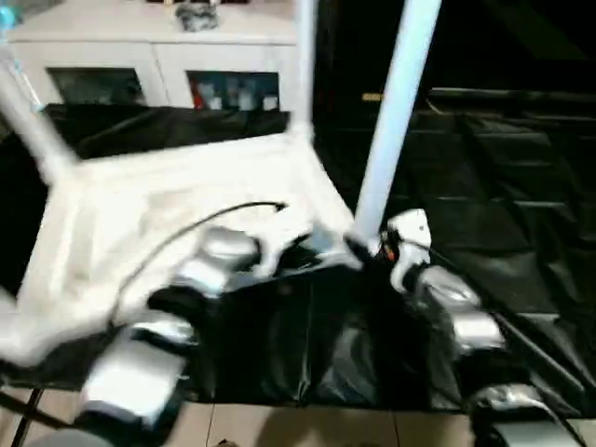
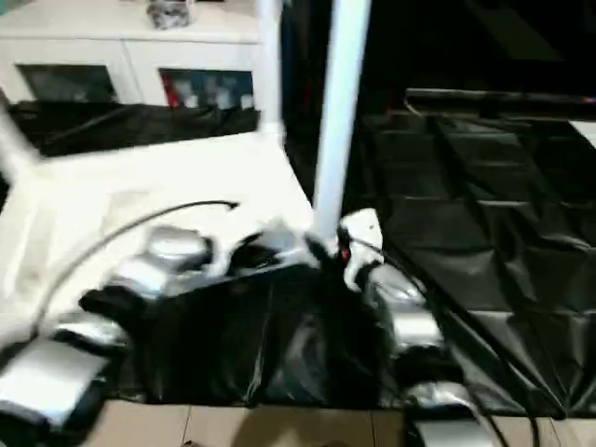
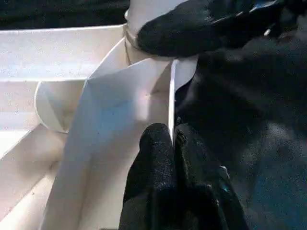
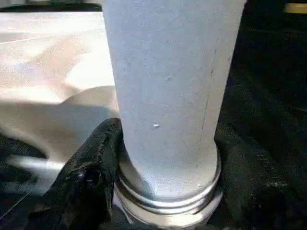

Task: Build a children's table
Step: Rotate leg to tighten

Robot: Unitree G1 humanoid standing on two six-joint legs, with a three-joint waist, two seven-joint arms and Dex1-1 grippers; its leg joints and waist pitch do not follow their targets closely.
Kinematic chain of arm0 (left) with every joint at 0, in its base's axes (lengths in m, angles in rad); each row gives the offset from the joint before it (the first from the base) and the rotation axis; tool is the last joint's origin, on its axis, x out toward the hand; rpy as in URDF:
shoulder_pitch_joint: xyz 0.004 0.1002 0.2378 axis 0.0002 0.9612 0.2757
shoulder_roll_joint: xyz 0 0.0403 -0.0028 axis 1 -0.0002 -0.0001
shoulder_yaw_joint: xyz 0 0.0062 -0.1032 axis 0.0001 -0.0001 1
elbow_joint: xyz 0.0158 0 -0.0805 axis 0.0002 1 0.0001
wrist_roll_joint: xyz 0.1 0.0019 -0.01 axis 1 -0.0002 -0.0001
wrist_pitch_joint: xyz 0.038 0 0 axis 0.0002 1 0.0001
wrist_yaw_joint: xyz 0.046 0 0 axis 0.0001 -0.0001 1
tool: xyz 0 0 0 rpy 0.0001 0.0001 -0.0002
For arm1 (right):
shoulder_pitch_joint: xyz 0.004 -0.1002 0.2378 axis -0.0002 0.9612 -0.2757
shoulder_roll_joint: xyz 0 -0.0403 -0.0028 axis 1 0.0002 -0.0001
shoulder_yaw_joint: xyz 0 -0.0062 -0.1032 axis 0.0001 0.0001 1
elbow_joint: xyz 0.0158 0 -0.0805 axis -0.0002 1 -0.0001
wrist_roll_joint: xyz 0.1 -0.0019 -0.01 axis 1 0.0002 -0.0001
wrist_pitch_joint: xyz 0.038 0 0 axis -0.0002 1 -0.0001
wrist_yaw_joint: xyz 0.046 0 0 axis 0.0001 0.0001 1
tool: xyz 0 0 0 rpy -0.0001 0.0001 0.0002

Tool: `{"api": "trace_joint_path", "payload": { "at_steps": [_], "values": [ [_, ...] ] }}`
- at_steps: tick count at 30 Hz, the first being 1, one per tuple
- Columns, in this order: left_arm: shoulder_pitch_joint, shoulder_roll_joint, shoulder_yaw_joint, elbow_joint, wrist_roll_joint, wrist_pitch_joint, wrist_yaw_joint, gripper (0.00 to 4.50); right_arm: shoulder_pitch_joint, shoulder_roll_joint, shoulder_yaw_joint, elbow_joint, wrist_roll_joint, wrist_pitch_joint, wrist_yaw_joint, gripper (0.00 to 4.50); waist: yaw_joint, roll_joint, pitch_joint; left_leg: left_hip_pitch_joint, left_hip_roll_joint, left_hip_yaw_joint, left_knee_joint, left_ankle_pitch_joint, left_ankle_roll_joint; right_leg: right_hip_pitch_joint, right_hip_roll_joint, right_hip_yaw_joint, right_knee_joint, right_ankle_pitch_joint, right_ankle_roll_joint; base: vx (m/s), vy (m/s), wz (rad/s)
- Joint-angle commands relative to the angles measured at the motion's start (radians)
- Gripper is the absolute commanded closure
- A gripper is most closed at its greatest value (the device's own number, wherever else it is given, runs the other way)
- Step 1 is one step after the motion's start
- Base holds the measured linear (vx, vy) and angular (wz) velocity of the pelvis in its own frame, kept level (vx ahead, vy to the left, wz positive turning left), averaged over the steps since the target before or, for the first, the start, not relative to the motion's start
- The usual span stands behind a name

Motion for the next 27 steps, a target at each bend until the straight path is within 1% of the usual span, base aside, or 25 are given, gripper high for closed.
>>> {"api": "trace_joint_path", "payload": {
  "at_steps": [1,2,3,4,5,6,7,8,9,10,11,12,13,14,15,16,18,19,20,21,23,24,25,26,27],
  "values": [
    [-0.019,-0.055,-0.028,0.012,0.014,-0.014,0.033,4.5,-0.01,0.068,0.053,0.027,-0.017,0.009,-0.007,1.86,-0.006,-0.005,-0.051,0.018,0.031,-0.03,-0.079,-0.31,0.026,0.031,-0.081,0.04,-0.098,-0.439,-0.146,0.0,0.0,0.0],
    [-0.018,-0.052,-0.033,0.013,0.022,-0.018,0.038,4.5,-0.012,0.071,0.05,0.028,-0.017,0.006,-0.013,1.86,-0.005,-0.002,-0.052,0.019,0.032,-0.028,-0.078,-0.308,0.031,0.03,-0.081,0.041,-0.097,-0.406,-0.154,0.0,0.0,0.0],
    [-0.011,-0.043,-0.04,0.012,0.03,-0.032,0.028,4.5,-0.014,0.064,0.057,0.023,-0.032,-0.007,-0.015,1.86,-0.003,-0.004,-0.054,0.017,0.032,-0.026,-0.077,-0.293,0.038,0.034,-0.081,0.043,-0.091,-0.356,-0.169,0.0,0.0,0.0],
    [-0.011,-0.043,-0.04,0.012,0.03,-0.032,0.028,4.5,-0.014,0.064,0.057,0.023,-0.032,-0.007,-0.015,1.86,-0.003,-0.004,-0.055,0.016,0.033,-0.026,-0.077,-0.285,0.041,0.035,-0.081,0.044,-0.088,-0.337,-0.175,0.0,0.0,0.0],
    [-0.007,-0.038,-0.039,0.009,0.03,-0.04,0.025,4.5,-0.01,0.052,0.065,0.017,-0.049,-0.022,-0.017,1.86,-0.002,-0.006,-0.055,0.016,0.033,-0.025,-0.077,-0.281,0.044,0.035,-0.08,0.044,-0.087,-0.323,-0.18,0.0,0.0,0.0],
    [-0.002,-0.03,-0.04,0.006,0.031,-0.044,0.019,4.5,-0.004,0.038,0.07,0.007,-0.054,-0.04,0.0,1.86,-0.001,-0.005,-0.056,0.014,0.033,-0.023,-0.075,-0.266,0.05,0.037,-0.081,0.045,-0.083,-0.294,-0.193,0.0,0.0,0.0],
    [0.002,-0.023,-0.042,0.003,0.033,-0.047,0.013,4.5,0.0,0.027,0.073,-0.001,-0.055,-0.053,0.016,1.3,0.0,-0.006,-0.057,0.015,0.033,-0.022,-0.073,-0.263,0.055,0.037,-0.082,0.046,-0.083,-0.292,-0.195,0.0,0.0,0.0],
    [0.004,-0.019,-0.045,0.003,0.033,-0.056,0.007,4.5,0.003,0.019,0.07,-0.007,-0.048,-0.055,0.031,1.16,0.0,-0.006,-0.057,0.015,0.033,-0.022,-0.073,-0.263,0.055,0.037,-0.082,0.046,-0.083,-0.292,-0.195,0.0,0.0,0.0],
    [0.007,-0.013,-0.048,0.004,0.034,-0.07,0.0,4.5,0.008,0.006,0.063,-0.016,-0.036,-0.056,0.056,1.16,0.002,-0.011,-0.057,0.013,0.032,-0.022,-0.072,-0.25,0.063,0.04,-0.083,0.045,-0.082,-0.287,-0.197,0.0,0.0,0.0],
    [0.01,-0.005,-0.05,0.007,0.035,-0.08,-0.005,4.5,0.014,-0.014,0.049,-0.027,-0.014,-0.052,0.09,1.1,0.005,-0.012,-0.059,0.012,0.032,-0.02,-0.07,-0.23,0.071,0.042,-0.083,0.046,-0.079,-0.269,-0.199,0.0,0.0,0.0],
    [0.011,0.002,-0.05,0.011,0.037,-0.095,-0.008,4.5,0.023,-0.043,0.049,-0.042,-0.006,-0.052,0.13,1.1,0.005,-0.011,-0.059,0.011,0.033,-0.02,-0.069,-0.223,0.076,0.042,-0.083,0.046,-0.078,-0.257,-0.202,0.0,0.0,0.0],
    [0.011,0.005,-0.05,0.014,0.038,-0.103,-0.009,4.5,0.028,-0.062,0.052,-0.05,-0.004,-0.054,0.154,0.89,0.007,-0.014,-0.059,0.011,0.034,-0.018,-0.067,-0.211,0.085,0.042,-0.081,0.046,-0.075,-0.236,-0.206,0.0,0.0,0.0],
    [0.011,0.008,-0.047,0.017,0.04,-0.108,-0.008,4.5,0.036,-0.085,0.051,-0.066,0.005,-0.047,0.181,0.89,0.012,-0.014,-0.06,0.013,0.035,-0.018,-0.066,-0.198,0.09,0.045,-0.079,0.045,-0.074,-0.215,-0.208,0.0,0.0,0.0],
    [0.01,0.012,-0.047,0.02,0.042,-0.117,-0.008,4.5,0.048,-0.113,0.046,-0.089,0.022,-0.041,0.221,0.89,0.011,-0.017,-0.06,0.013,0.035,-0.015,-0.065,-0.195,0.096,0.042,-0.078,0.047,-0.072,-0.203,-0.212,0.0,0.0,0.0],
    [0.009,0.013,-0.045,0.022,0.042,-0.118,-0.008,4.5,0.059,-0.137,0.04,-0.112,0.04,-0.035,0.259,0.89,0.016,-0.017,-0.062,0.012,0.036,-0.016,-0.064,-0.182,0.107,0.046,-0.08,0.047,-0.068,-0.178,-0.218,0.0,0.0,0.0],
    [0.008,0.016,-0.044,0.024,0.043,-0.121,-0.009,4.5,0.072,-0.164,0.03,-0.137,0.058,-0.028,0.3,0.89,0.019,-0.017,-0.064,0.008,0.036,-0.016,-0.063,-0.156,0.117,0.051,-0.079,0.046,-0.063,-0.144,-0.223,0.0,0.0,0.0],
    [0.006,0.018,-0.044,0.028,0.045,-0.127,-0.009,4.5,0.087,-0.195,0.019,-0.167,0.082,-0.016,0.353,0.89,0.023,-0.016,-0.064,0.006,0.037,-0.016,-0.06,-0.147,0.13,0.05,-0.079,0.045,-0.06,-0.118,-0.23,0.0,0.0,0.0],
    [0.004,0.021,-0.045,0.032,0.043,-0.134,-0.014,4.5,0.121,-0.245,0.022,-0.229,0.118,0.009,0.452,0.89,0.024,-0.017,-0.062,0.006,0.035,-0.014,-0.06,-0.161,0.133,0.05,-0.078,0.042,-0.064,-0.138,-0.228,0.0,0.0,0.0],
    [0.004,0.022,-0.046,0.032,0.044,-0.141,-0.014,4.5,0.131,-0.261,0.023,-0.249,0.13,0.018,0.484,0.89,0.026,-0.018,-0.06,0.007,0.036,-0.014,-0.06,-0.166,0.135,0.052,-0.078,0.042,-0.067,-0.153,-0.221,0.0,0.0,0.0],
    [0.004,0.023,-0.045,0.029,0.041,-0.15,-0.016,4.5,0.148,-0.285,0.026,-0.282,0.148,0.034,0.53,0.89,0.031,-0.021,-0.059,0.005,0.035,-0.014,-0.059,-0.179,0.135,0.053,-0.077,0.04,-0.07,-0.197,-0.206,0.0,0.0,0.0],
    [0.003,0.023,-0.04,0.029,0.036,-0.147,-0.005,4.5,0.156,-0.299,0.025,-0.3,0.162,0.047,0.555,0.89,0.033,-0.019,-0.06,0.006,0.036,-0.015,-0.06,-0.181,0.131,0.049,-0.079,0.04,-0.072,-0.22,-0.198,0.0,0.0,0.0],
    [0.004,0.022,-0.03,0.018,0.018,-0.143,-0.024,4.5,0.166,-0.312,0.027,-0.328,0.179,0.068,0.583,0.89,0.031,-0.023,-0.059,0.003,0.035,-0.016,-0.06,-0.182,0.125,0.051,-0.079,0.039,-0.074,-0.244,-0.19,0.0,0.0,0.0],
    [0.005,0.021,-0.02,0.008,0.002,-0.126,-0.042,4.06,0.172,-0.32,0.031,-0.346,0.189,0.081,0.601,0.7,0.032,-0.022,-0.059,0.007,0.034,-0.015,-0.06,-0.188,0.121,0.049,-0.078,0.038,-0.078,-0.27,-0.187,0.0,0.0,0.0],
    [0.008,0.023,-0.008,-0.012,-0.022,-0.103,-0.074,4.06,0.18,-0.329,0.039,-0.371,0.198,0.101,0.621,0.7,0.034,-0.022,-0.059,0.007,0.035,-0.015,-0.06,-0.19,0.121,0.046,-0.078,0.039,-0.079,-0.275,-0.186,0.0,0.0,0.0],
    [0.01,0.024,0.0,-0.023,-0.038,-0.089,-0.096,3.95,0.186,-0.335,0.045,-0.388,0.205,0.114,0.635,0.7,0.035,-0.022,-0.058,0.006,0.036,-0.017,-0.062,-0.183,0.117,0.047,-0.078,0.038,-0.079,-0.285,-0.183,0.0,0.0,0.0]
  ]
}}
